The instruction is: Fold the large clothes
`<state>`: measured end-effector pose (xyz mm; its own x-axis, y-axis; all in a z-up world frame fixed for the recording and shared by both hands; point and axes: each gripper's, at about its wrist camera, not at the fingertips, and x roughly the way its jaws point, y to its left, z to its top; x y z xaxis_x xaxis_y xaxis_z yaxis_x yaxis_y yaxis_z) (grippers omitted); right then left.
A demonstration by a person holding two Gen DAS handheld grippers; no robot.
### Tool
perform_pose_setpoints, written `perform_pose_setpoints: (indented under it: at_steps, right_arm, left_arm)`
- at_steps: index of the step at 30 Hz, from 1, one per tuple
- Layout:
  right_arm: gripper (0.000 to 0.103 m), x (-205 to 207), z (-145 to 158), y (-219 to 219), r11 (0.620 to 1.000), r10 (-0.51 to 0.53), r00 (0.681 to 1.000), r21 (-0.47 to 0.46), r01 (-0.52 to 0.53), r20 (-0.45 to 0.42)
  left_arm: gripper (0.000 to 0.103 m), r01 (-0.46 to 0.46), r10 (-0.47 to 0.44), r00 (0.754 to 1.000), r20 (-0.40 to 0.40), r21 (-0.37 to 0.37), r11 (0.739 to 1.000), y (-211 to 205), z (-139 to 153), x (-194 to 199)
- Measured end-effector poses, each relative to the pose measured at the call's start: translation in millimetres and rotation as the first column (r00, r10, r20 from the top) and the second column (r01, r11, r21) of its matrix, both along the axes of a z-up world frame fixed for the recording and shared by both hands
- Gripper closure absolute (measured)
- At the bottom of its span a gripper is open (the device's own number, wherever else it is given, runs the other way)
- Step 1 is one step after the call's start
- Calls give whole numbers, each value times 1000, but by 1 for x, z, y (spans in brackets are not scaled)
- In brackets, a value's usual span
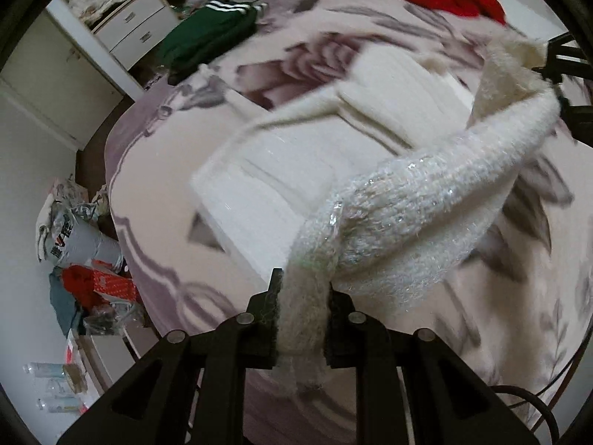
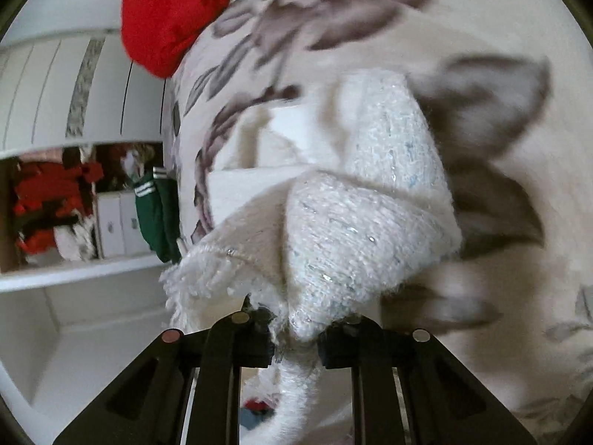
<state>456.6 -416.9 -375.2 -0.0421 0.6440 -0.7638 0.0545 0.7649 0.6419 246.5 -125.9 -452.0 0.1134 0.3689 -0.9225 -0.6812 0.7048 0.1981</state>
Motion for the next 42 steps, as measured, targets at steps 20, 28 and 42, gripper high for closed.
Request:
perform_pose_setpoints:
  at_steps: [20,28,42]
  right_arm:
    - [28,23,-60,330,899,293,946,-298,-321,-138]
    - [28,19,2,222,957,151,986,-239,-164,-70]
    - [28,-230,-130,84,983,-41,894,-177,-43,-447]
  left_arm:
    - [27,-60,80,996,24,-461,885,258,-110,-48]
    - [22,46,-25,998,57,-396,917,282,-96,-35]
    - [83,239,-178,969,171,-473,848,251,-114,-37]
